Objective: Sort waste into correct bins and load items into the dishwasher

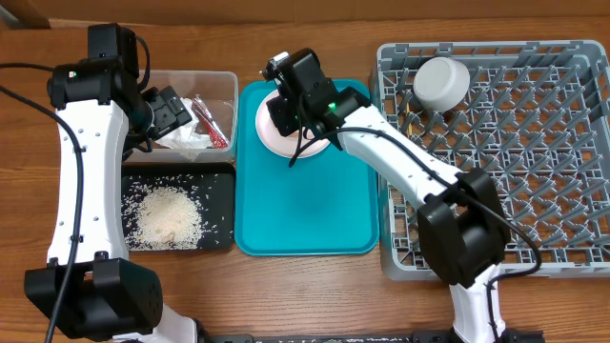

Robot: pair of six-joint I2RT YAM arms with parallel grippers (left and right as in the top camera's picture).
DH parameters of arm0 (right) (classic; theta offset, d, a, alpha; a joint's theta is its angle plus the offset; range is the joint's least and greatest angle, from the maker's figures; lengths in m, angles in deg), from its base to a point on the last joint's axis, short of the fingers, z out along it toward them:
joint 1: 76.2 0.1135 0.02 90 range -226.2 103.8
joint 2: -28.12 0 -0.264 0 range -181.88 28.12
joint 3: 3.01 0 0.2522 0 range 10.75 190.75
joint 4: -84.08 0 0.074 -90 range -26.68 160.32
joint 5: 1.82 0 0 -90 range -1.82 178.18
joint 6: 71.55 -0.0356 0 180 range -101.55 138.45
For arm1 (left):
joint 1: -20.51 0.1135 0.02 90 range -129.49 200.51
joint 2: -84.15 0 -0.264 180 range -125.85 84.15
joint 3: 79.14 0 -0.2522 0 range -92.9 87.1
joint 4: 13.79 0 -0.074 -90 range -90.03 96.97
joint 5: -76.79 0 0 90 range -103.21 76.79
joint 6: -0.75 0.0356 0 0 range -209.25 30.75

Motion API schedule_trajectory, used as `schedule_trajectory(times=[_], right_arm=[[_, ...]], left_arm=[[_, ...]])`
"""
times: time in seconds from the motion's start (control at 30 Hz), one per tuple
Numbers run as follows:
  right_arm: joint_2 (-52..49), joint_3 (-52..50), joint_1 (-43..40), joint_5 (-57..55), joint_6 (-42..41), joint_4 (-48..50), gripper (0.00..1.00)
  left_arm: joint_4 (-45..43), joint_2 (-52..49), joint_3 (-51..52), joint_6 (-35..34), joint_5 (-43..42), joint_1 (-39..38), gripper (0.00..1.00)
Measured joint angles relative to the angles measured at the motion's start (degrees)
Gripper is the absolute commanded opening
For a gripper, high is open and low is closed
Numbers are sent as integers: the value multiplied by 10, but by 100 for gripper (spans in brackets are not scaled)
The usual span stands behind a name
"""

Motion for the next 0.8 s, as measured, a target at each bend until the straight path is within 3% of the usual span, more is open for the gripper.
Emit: schedule_trajectory(times=[0.4,0.57,0.7,0.8], right_arm=[[-38,0,0,-27,11,23,42],[-49,0,-1,-34,14,11,30],[-51,0,-2,-36,19,10,4],[-50,1,-4,-38,15,11,4]], left_arm=[[0,0,0,0,0,0,100],[0,0,0,0,0,0,100],[0,0,0,0,0,0,100],[0,0,0,0,0,0,100]])
